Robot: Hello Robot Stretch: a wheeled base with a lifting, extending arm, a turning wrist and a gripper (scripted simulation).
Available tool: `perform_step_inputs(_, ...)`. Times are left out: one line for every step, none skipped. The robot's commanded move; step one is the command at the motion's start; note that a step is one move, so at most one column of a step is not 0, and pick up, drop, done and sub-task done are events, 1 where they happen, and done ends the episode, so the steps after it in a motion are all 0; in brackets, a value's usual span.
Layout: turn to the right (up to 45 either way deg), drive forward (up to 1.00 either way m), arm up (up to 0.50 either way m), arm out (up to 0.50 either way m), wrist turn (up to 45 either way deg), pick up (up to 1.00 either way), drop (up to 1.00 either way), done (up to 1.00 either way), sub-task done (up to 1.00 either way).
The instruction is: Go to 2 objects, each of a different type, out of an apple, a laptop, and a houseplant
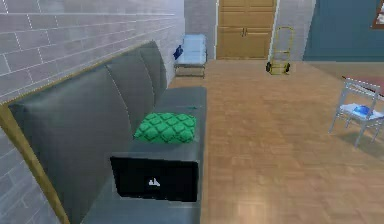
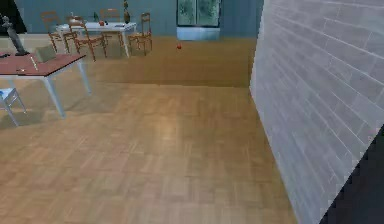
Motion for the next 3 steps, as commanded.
perform_step_inputs(-45.0,0.0,0.0,0.0,0.0,0.0,0.0,0.0,0.0)
perform_step_inputs(0.0,0.05,0.0,0.0,0.0,0.0,0.0,0.0,0.0)
perform_step_inputs(33.0,0.0,0.0,0.0,0.0,0.0,0.0,0.0,0.0)
